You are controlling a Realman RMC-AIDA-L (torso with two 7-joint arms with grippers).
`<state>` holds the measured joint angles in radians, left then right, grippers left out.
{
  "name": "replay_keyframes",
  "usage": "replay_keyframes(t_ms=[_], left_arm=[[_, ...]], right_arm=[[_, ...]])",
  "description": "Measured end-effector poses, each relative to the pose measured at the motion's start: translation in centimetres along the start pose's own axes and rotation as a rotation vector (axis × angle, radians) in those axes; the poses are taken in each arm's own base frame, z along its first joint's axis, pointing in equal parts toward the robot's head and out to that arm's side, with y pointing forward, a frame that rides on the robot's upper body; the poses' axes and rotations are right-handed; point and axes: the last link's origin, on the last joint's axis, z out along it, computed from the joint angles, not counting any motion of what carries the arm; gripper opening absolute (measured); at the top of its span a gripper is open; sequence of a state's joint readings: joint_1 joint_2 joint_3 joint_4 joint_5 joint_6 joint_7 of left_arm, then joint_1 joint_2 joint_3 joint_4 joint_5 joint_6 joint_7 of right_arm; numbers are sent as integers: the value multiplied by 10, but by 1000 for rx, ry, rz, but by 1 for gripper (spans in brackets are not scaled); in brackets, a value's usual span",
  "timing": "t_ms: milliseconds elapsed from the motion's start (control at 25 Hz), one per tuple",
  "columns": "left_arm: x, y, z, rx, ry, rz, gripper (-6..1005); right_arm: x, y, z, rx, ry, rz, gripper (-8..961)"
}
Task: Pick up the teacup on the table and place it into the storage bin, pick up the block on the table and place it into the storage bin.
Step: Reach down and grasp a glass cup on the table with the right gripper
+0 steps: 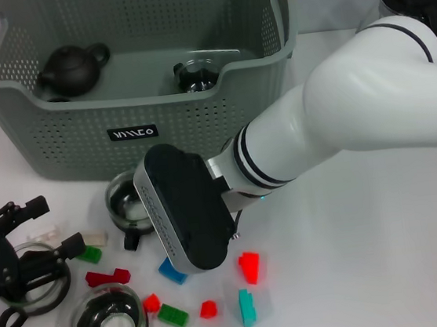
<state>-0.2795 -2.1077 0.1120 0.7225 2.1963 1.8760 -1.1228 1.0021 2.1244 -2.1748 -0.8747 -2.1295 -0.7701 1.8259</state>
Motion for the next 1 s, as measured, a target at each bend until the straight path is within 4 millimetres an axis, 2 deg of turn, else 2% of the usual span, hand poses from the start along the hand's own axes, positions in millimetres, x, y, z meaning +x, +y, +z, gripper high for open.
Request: replay_keyframes(t_ms=[440, 1000], left_arm=[[1, 0, 0, 1, 3, 1, 935], [0, -1, 1, 7, 0, 0, 934]], right_arm=[[0, -5, -1, 11, 9, -11, 676], [-3, 2, -11, -94, 55, 33, 676]])
